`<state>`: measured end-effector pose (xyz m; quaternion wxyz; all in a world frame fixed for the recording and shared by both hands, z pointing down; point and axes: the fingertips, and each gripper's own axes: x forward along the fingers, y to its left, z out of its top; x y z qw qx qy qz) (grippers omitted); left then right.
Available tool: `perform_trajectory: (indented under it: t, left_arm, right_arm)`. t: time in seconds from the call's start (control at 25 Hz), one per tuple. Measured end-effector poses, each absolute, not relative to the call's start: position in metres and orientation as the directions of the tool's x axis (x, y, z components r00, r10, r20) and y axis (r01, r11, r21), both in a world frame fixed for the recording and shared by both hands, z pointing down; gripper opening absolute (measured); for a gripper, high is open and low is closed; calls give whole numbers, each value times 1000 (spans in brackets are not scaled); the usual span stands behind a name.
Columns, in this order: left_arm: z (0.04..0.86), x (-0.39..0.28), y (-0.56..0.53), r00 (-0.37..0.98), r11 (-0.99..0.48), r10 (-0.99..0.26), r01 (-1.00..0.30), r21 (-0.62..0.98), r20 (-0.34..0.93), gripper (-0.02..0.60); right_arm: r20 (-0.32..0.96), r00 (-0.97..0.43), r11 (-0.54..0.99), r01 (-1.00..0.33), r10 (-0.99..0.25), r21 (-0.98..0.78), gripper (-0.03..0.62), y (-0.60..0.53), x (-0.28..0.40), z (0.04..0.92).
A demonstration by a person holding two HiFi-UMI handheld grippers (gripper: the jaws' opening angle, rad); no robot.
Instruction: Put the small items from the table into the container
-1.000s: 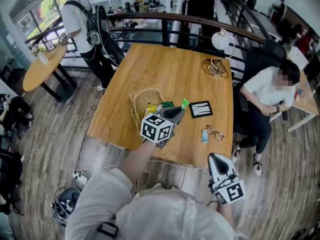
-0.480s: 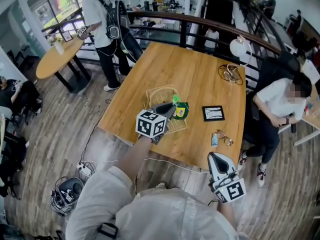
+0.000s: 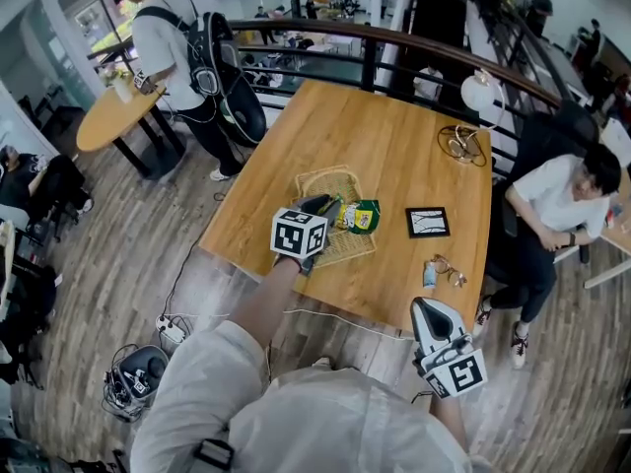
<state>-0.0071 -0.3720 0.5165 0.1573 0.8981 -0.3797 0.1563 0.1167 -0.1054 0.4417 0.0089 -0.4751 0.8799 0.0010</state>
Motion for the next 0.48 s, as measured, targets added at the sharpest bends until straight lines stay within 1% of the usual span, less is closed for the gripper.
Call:
perform_trajectory:
  t: [0.04, 0.12, 0.36, 0.44, 0.48]
  left_arm:
    - [517, -8, -373, 660, -658, -634, -734, 167, 402, 125]
    - [517, -10, -373, 656, -657, -636, -737, 162, 407, 140]
    - [513, -13, -371, 662, -669, -635, -729, 146, 397, 136]
    - [510, -14, -369, 669, -674, -632, -723, 149, 391, 113]
    - [508, -14, -368, 670, -676, -631, -722, 146, 390, 91]
  right_arm:
    - [-17, -547, 547, -837, -837, -7, 14, -105, 117, 441]
    - [-16, -544, 544, -839, -839, -7, 14, -104, 116, 440]
    - [-15, -541, 541, -841, -841, -4, 14, -104, 113, 439]
    - [-14, -542, 542, -840, -840, -1, 14, -104, 111, 438]
    - [-14, -542, 542, -840, -840, 0, 14, -104, 110, 437]
